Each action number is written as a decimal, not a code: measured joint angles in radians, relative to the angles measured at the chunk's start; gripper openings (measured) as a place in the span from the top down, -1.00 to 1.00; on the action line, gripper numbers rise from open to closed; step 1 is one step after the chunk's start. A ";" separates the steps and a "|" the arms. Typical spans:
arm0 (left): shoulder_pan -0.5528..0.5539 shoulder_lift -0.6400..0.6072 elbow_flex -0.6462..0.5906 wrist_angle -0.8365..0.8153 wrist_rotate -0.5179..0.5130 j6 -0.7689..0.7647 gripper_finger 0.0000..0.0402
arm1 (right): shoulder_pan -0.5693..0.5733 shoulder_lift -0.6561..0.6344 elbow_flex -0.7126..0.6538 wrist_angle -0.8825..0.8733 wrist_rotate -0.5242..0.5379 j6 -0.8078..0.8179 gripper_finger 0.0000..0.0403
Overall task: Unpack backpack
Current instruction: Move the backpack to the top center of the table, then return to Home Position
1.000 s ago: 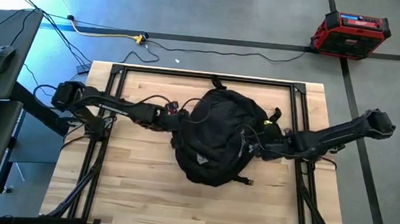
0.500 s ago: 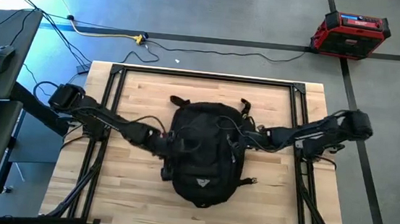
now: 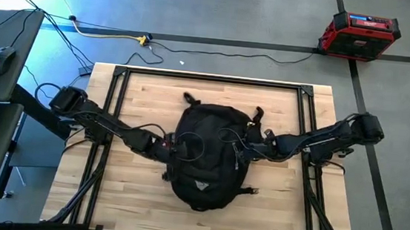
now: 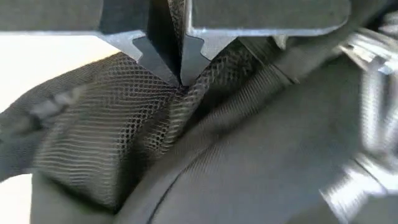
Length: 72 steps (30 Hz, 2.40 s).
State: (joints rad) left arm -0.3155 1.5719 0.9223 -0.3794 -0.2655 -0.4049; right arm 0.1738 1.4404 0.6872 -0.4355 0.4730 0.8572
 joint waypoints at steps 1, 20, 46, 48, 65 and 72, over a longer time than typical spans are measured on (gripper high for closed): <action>-0.011 0.000 0.004 0.013 0.020 -0.014 1.00 | -0.002 -0.007 0.000 0.000 0.009 -0.008 1.00; -0.196 -0.180 0.185 -0.259 -0.148 -0.033 1.00 | 0.136 -0.358 0.109 -0.176 0.100 -0.169 1.00; 0.297 -0.857 -0.740 0.808 0.238 0.154 1.00 | -0.085 -1.069 -0.678 0.738 -0.458 -0.479 1.00; 0.329 -0.864 -0.769 0.827 0.271 0.185 1.00 | -0.127 -1.069 -0.678 0.753 -0.508 -0.529 1.00; 0.454 -0.909 -0.910 1.015 0.446 0.279 1.00 | -0.194 -1.068 -0.678 0.641 -0.372 -0.522 1.00; 0.454 -0.908 -0.910 0.967 0.411 0.278 1.00 | -0.194 -1.068 -0.678 0.634 -0.372 -0.518 1.00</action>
State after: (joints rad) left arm 0.1383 0.6636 0.0120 0.5881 0.1450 -0.1265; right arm -0.0200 0.3725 0.0090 0.1982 0.1013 0.3393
